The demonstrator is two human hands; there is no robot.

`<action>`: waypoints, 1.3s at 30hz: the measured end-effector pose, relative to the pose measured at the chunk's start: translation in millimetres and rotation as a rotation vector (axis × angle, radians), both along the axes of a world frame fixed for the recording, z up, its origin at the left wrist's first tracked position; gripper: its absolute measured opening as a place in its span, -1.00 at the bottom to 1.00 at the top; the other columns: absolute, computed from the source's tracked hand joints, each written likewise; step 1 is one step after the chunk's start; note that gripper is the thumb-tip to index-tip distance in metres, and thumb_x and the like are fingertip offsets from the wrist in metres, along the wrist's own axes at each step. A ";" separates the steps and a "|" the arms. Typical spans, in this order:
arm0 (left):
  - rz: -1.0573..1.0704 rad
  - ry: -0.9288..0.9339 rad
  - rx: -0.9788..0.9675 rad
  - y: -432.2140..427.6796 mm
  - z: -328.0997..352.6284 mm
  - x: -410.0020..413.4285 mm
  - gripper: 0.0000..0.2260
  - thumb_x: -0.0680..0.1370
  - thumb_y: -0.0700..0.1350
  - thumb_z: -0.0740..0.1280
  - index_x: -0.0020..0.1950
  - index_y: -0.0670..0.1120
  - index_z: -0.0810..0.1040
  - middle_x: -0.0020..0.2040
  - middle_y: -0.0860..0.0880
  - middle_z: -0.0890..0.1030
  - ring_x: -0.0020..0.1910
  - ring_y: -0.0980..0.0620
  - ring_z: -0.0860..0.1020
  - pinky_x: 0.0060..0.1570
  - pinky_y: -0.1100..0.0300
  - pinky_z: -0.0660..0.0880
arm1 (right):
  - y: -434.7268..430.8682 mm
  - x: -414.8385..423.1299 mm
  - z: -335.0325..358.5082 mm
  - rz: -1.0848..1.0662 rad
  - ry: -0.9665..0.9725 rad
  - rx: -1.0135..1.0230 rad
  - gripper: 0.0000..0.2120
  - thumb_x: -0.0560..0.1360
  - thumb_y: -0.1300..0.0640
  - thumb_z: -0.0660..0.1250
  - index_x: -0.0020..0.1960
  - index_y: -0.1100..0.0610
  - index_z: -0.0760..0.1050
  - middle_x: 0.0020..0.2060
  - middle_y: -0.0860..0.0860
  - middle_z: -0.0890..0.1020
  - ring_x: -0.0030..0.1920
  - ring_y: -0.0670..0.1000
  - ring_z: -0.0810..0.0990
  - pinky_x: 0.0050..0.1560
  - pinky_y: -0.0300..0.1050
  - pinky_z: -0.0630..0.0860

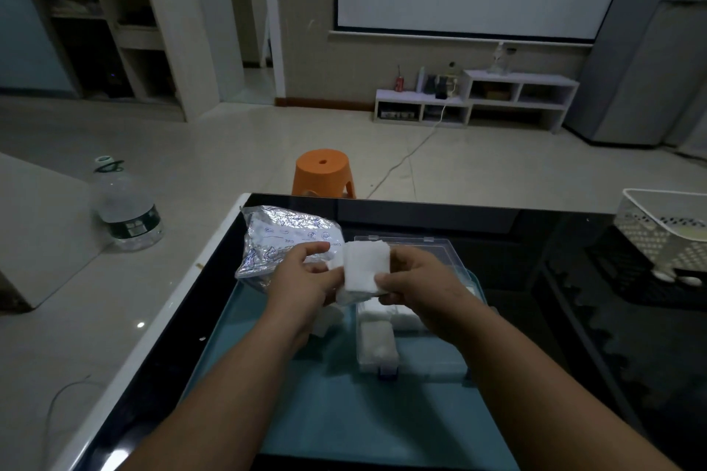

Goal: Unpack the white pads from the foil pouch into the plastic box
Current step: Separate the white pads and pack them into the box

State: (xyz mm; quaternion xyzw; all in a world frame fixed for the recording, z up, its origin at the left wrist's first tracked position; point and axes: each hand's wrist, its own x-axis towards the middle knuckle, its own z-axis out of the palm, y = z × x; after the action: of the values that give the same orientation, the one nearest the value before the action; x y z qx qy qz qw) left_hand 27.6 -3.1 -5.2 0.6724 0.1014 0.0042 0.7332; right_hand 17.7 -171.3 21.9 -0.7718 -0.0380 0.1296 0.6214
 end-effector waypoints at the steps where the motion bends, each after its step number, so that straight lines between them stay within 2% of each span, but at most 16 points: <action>1: -0.013 0.005 -0.006 -0.5 -0.7 -0.5 -0.62 0.42 -0.33 0.46 0.14 -0.01 0.52 -0.02 -0.15 0.64 -0.10 -0.12 0.65 -0.28 0.12 0.56 | 1.4 1.1 -1.2 -0.019 -0.005 -0.016 -0.74 0.52 0.34 0.30 0.09 0.02 0.46 0.03 0.07 0.59 0.03 0.09 0.62 0.03 -0.04 0.60; 4: -0.032 0.019 -0.031 -0.6 -1.1 -1.1 -0.63 0.43 -0.36 0.43 0.14 -0.01 0.52 -0.02 -0.13 0.66 -0.09 -0.11 0.65 -0.30 0.15 0.57 | 2.7 3.9 -4.3 -0.100 -0.035 -0.083 -0.68 0.48 0.28 0.39 0.15 0.02 0.41 -0.03 0.07 0.61 -0.04 0.07 0.64 -0.08 -0.09 0.62; 9: -0.054 0.006 -0.039 -2.7 -0.4 -1.4 -0.61 0.46 -0.41 0.35 0.17 -0.01 0.50 -0.06 -0.13 0.65 -0.16 -0.08 0.64 -0.37 0.22 0.54 | 3.1 5.2 -5.7 -0.144 -0.105 -0.184 -0.78 0.47 0.21 0.42 0.00 -0.01 0.45 -0.07 -0.03 0.61 -0.09 -0.04 0.62 -0.26 -0.27 0.54; 11: -0.039 0.004 -0.065 -3.6 -1.0 -0.2 -0.67 0.48 -0.34 0.35 0.16 0.00 0.52 -0.02 -0.15 0.65 -0.12 -0.10 0.65 -0.33 0.19 0.55 | 3.8 5.2 -5.7 -0.161 -0.119 -0.194 -0.79 0.46 0.20 0.43 -0.02 -0.03 0.46 -0.08 -0.03 0.61 -0.10 -0.06 0.62 -0.28 -0.30 0.52; 13: -0.029 0.003 -0.155 -4.6 2.1 -0.5 -0.79 0.54 -0.19 0.35 0.16 -0.04 0.53 0.04 -0.18 0.65 -0.05 -0.15 0.65 -0.19 0.05 0.61 | 4.1 5.0 -5.0 -0.184 -0.129 -0.181 -0.78 0.45 0.21 0.44 -0.03 -0.03 0.47 -0.08 -0.03 0.62 -0.11 -0.05 0.63 -0.26 -0.28 0.54; 15: -0.053 -0.002 -0.183 -4.6 3.1 -0.9 -0.79 0.55 -0.07 0.36 0.17 -0.05 0.53 0.07 -0.19 0.64 -0.02 -0.16 0.66 -0.05 -0.05 0.59 | 3.9 4.6 -4.2 -0.184 -0.130 -0.168 -0.79 0.45 0.21 0.44 -0.03 -0.03 0.48 -0.08 -0.02 0.62 -0.11 -0.04 0.63 -0.26 -0.27 0.55; 18: -0.085 -0.023 -0.083 -4.6 0.3 -2.1 -0.69 0.50 -0.15 0.43 0.21 0.01 0.50 0.04 -0.15 0.63 -0.05 -0.13 0.66 -0.12 0.04 0.63 | 4.2 3.1 -5.3 -0.139 -0.128 -0.149 -0.84 0.48 0.19 0.42 0.02 0.01 0.54 -0.09 -0.02 0.66 -0.12 -0.05 0.66 -0.21 -0.24 0.59; 21: -0.061 -0.005 -0.049 -3.6 -2.1 -0.8 -0.66 0.50 -0.21 0.42 0.22 0.05 0.48 0.04 -0.13 0.60 -0.06 -0.14 0.66 -0.15 0.02 0.64 | 6.3 0.8 -5.1 -0.115 -0.150 -0.138 -0.81 0.53 0.16 0.36 0.14 0.10 0.58 -0.05 -0.01 0.67 -0.10 -0.05 0.66 -0.14 -0.20 0.61; 24: -0.015 0.030 -0.143 -1.2 0.5 0.4 -0.64 0.47 -0.21 0.45 0.21 0.05 0.49 0.06 -0.14 0.61 -0.09 -0.16 0.67 -0.26 0.05 0.60 | 8.9 1.7 -4.1 -0.113 -0.079 -0.053 -0.71 0.52 0.09 0.37 0.23 0.04 0.48 0.09 0.03 0.60 0.02 -0.03 0.60 -0.06 -0.16 0.56; 27: -0.029 0.062 -0.219 -4.2 4.1 -3.2 -0.63 0.47 -0.22 0.44 0.23 0.01 0.49 0.05 -0.16 0.62 -0.14 -0.14 0.65 -0.29 0.08 0.59 | 13.3 -0.1 -4.4 -0.096 0.083 0.013 -0.60 0.47 0.08 0.44 0.22 0.01 0.34 0.13 0.13 0.54 0.03 0.09 0.64 -0.03 -0.05 0.64; 29: -0.047 0.074 -0.271 -8.5 4.8 -5.6 -0.65 0.47 -0.19 0.43 0.23 -0.03 0.49 0.05 -0.18 0.62 -0.14 -0.13 0.63 -0.25 0.08 0.57 | 16.1 -1.8 -4.5 -0.133 0.125 0.079 -0.64 0.47 0.17 0.44 0.16 0.04 0.34 0.14 0.19 0.54 -0.02 0.13 0.68 -0.05 -0.03 0.66; 31: -0.059 0.088 -0.378 -11.8 4.2 -5.7 -0.57 0.41 0.00 0.42 0.23 -0.10 0.51 0.09 -0.21 0.64 -0.09 -0.14 0.63 -0.20 0.06 0.58 | 17.5 -2.8 -3.1 -0.159 0.160 0.169 -0.67 0.48 0.22 0.42 0.12 0.08 0.33 0.14 0.23 0.53 -0.03 0.17 0.69 -0.05 -0.01 0.67; 34: -0.083 0.125 -0.543 -13.5 3.1 -8.5 -0.46 0.36 0.16 0.32 0.19 -0.19 0.53 0.07 -0.23 0.66 -0.01 -0.15 0.63 0.05 -0.02 0.56 | 20.0 -4.3 -0.7 -0.126 0.205 0.258 -0.71 0.50 0.24 0.40 0.06 0.10 0.30 0.12 0.27 0.54 -0.01 0.22 0.68 -0.05 0.00 0.66; 37: -0.165 0.164 -0.661 -12.2 0.2 -9.3 -0.45 0.38 0.15 0.33 0.20 -0.23 0.53 0.07 -0.27 0.64 0.06 -0.22 0.60 0.26 -0.18 0.43 | 22.6 -8.1 2.3 -0.061 0.166 0.185 -0.77 0.52 0.23 0.38 0.01 0.14 0.32 0.08 0.21 0.56 -0.02 0.19 0.68 -0.05 0.01 0.67; 39: -0.190 0.166 -0.696 -11.9 2.3 -10.0 -0.55 0.40 0.03 0.36 0.16 -0.25 0.54 -0.01 -0.25 0.66 0.00 -0.20 0.61 0.24 -0.19 0.42 | 24.0 -10.3 3.4 -0.017 0.106 0.072 -0.78 0.52 0.16 0.39 0.02 0.18 0.35 0.01 0.17 0.62 -0.07 0.14 0.69 -0.11 -0.01 0.66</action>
State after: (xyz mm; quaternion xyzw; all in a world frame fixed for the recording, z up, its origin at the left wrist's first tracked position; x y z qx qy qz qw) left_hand 17.6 -15.0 -2.9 0.3875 0.0932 -0.1534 0.9042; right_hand 7.4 -147.4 25.4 -0.7411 -0.0031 0.1637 0.6511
